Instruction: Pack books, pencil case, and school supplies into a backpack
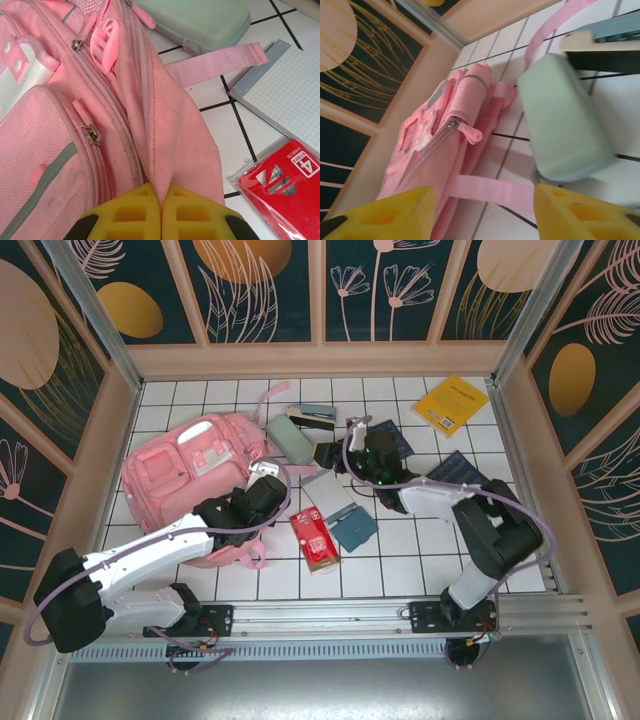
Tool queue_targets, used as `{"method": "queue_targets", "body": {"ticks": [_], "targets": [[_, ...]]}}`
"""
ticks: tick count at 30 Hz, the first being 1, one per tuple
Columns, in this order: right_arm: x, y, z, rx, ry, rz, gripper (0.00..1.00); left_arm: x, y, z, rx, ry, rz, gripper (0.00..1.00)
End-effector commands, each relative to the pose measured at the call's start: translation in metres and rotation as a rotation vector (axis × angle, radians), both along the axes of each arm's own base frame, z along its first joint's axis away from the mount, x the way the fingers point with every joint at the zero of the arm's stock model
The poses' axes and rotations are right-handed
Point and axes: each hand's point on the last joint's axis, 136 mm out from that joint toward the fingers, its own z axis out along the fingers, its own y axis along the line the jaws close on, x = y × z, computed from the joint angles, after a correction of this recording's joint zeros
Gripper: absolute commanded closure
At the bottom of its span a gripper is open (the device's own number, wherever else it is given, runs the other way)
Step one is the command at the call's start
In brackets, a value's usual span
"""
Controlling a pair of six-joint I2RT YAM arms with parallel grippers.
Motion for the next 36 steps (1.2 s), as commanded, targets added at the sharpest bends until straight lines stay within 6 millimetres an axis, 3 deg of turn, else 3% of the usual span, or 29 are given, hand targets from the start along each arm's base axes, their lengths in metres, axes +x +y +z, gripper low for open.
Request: {"method": "queue_targets", "body": {"ticks": [1,6,13,30,36], "targets": [[0.005,0.030,0.012,0.089,0.018,0.070,0.47,0.006,0.008,0.025,0.001,-0.095,0.016,1.00],[0.002,0.064,0.001,0.109,0.047,0.142,0.47,0.002,0.000,0.027,-0.046,-0.089,-0.036,1.00],[0.003,0.094,0.000,0.210,0.114,0.263,0.34,-0.004,-0.003,0.032,-0.094,-0.089,-0.063,1.00],[0.012,0.121,-0.016,0.265,0.214,0.333,0.31,-0.009,-0.003,0.033,-0.130,-0.075,-0.071,1.00],[0.010,0.127,-0.009,0.301,0.224,0.378,0.32,-0.009,-0.004,0.032,-0.125,-0.070,-0.071,1.00]]}}
